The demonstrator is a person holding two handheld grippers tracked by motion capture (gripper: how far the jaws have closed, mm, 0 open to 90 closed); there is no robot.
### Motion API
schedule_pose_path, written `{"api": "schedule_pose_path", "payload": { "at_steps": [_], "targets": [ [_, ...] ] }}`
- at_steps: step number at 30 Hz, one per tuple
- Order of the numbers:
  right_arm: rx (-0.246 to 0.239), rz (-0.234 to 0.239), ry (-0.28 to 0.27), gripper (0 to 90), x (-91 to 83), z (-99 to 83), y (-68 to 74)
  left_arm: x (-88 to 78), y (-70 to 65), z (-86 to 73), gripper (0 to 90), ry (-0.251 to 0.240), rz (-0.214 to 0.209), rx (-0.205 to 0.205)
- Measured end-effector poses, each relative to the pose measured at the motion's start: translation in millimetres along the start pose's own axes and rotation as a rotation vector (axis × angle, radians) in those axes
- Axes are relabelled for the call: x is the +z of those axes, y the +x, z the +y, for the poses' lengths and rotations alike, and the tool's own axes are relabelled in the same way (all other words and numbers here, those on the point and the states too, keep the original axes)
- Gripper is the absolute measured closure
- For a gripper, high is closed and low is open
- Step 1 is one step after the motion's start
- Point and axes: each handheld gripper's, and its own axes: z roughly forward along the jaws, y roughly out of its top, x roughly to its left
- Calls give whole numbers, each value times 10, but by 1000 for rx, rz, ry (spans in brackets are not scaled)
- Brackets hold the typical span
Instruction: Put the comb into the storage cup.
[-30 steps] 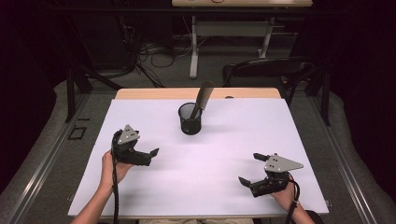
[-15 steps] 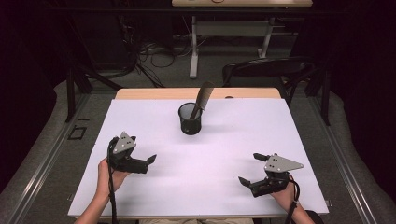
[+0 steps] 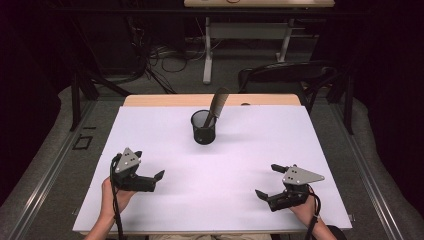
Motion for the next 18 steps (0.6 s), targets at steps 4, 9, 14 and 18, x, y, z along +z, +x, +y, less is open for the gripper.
{"api": "schedule_pose_path", "payload": {
  "at_steps": [4, 9, 14, 18],
  "targets": [
    [-2, 3, -1, 0, 7, 0, 0, -22, -17, -58, 0, -10, -14, -24],
    [-3, 3, 2, 0, 5, 0, 5, -48, -34, -146, 0, -8, -9, -34],
    [-3, 4, 1, 0, 10, -1, 2, -73, -52, -221, 0, -7, -4, -36],
    [-4, 4, 0, 0, 9, -1, 3, -97, -51, -270, 0, -6, 3, -42]
  ]
}}
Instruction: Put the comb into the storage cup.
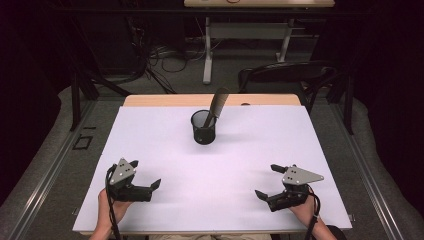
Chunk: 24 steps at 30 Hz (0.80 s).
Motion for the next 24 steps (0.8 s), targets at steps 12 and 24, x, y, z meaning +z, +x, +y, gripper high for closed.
{"api": "schedule_pose_path", "payload": {
  "at_steps": [12, 24],
  "targets": [
    [0, -1, 2, 0, 0, -1, -2, -46, -26, -155, 0, -9, 13, -15],
    [1, 1, 3, 0, 2, -1, 2, -119, -71, -256, 0, -73, 30, 1]
  ]
}}
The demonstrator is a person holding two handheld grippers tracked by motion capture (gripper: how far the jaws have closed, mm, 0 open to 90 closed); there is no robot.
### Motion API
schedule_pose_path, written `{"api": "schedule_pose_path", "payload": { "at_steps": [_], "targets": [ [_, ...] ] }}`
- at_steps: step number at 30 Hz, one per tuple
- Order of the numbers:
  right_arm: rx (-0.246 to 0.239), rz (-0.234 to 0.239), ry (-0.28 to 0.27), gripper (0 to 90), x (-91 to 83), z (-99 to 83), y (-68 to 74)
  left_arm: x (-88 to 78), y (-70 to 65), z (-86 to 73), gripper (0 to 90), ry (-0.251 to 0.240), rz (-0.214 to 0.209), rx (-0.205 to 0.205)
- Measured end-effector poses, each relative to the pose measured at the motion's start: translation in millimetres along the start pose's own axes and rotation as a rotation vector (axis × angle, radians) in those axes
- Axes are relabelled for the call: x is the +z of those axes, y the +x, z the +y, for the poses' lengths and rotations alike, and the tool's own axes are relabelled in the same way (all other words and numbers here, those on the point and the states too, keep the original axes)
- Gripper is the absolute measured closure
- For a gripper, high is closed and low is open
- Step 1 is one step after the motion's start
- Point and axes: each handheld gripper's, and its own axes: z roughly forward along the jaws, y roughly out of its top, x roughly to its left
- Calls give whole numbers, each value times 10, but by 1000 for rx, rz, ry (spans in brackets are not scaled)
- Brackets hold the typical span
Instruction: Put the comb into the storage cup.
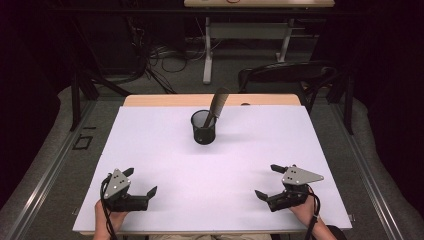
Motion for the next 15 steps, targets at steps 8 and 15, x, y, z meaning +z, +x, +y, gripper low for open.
{"api": "schedule_pose_path", "payload": {
  "at_steps": [8, 15],
  "targets": [
    [-4, -1, -2, 0, -9, 2, 6, -3, 13, -42, 0, -20, -1, 0],
    [-6, -2, -2, 0, -10, 1, 2, 3, 27, -40, 0, -20, -2, -1]
  ]
}}
